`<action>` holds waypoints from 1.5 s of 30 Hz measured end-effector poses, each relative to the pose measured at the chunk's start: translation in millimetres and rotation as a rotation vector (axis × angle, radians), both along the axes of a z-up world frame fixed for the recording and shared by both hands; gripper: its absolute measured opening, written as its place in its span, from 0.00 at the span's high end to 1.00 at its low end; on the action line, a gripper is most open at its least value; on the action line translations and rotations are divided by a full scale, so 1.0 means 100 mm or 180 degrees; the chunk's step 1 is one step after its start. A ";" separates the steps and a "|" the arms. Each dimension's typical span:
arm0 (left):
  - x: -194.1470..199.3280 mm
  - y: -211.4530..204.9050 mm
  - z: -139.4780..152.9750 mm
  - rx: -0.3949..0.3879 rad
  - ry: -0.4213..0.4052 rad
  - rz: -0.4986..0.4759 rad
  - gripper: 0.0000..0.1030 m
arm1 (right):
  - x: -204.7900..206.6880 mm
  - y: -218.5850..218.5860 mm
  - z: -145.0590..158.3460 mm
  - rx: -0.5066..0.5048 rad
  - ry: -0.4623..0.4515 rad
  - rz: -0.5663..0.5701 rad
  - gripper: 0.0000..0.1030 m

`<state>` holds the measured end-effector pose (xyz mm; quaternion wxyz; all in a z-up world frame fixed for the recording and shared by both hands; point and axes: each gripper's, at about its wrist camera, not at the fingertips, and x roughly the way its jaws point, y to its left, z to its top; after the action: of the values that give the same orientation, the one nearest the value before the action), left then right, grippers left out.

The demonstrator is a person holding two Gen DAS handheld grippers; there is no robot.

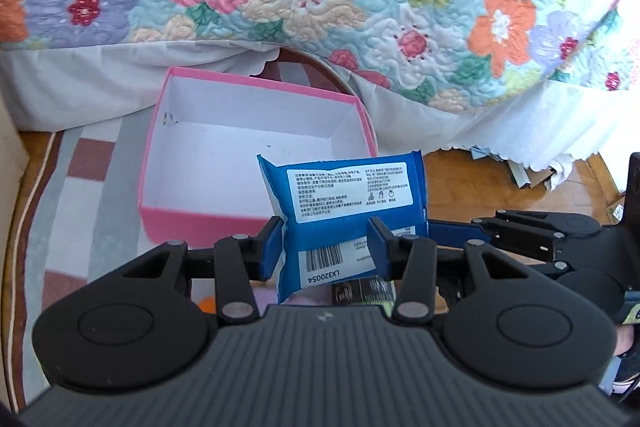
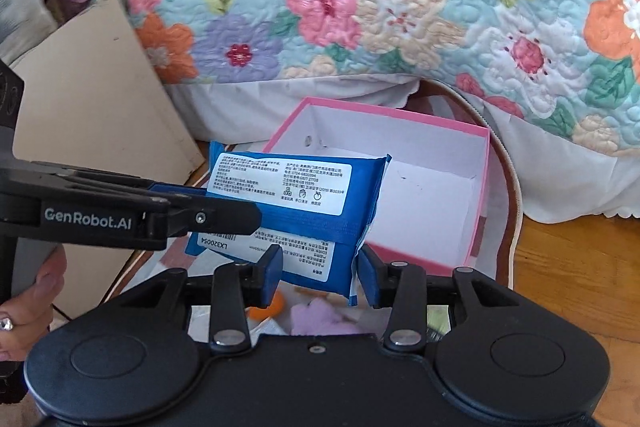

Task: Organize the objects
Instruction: 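Carry the wet-wipe pack into the pink box and open the left gripper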

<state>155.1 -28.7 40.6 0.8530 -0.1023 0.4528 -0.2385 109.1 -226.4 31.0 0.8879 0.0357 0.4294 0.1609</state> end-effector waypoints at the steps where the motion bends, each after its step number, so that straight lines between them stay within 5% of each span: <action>1: 0.11 -0.04 -0.04 0.0014 0.0031 -0.0015 0.57 | 0.13 -0.04 -0.05 -0.0012 0.0027 0.0009 0.54; 13: 1.35 -0.49 -0.73 0.0278 0.0337 -0.0059 0.57 | 1.16 -0.22 -0.61 -0.0202 0.0251 -0.0161 0.54; 19: 1.76 -0.63 -1.13 0.0168 0.0491 -0.0188 0.57 | 1.40 -0.20 -0.92 -0.0526 0.0355 -0.0203 0.53; 28: 2.04 -0.69 -1.45 -0.0102 0.0702 -0.0159 0.57 | 1.63 -0.22 -1.09 -0.0896 0.0387 -0.0185 0.54; 38: 2.15 -0.87 -1.59 0.0120 0.0674 -0.0045 0.52 | 1.78 -0.17 -1.21 -0.1511 0.0105 -0.0180 0.51; 45: 1.93 -0.76 -1.34 0.0307 0.0648 -0.0182 0.48 | 1.59 -0.31 -1.07 -0.0992 0.0142 -0.0195 0.50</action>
<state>348.2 -105.1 -93.9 0.7994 -0.0719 0.5508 -0.2290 268.1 -257.0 -76.1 0.8774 -0.0858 0.4675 0.0644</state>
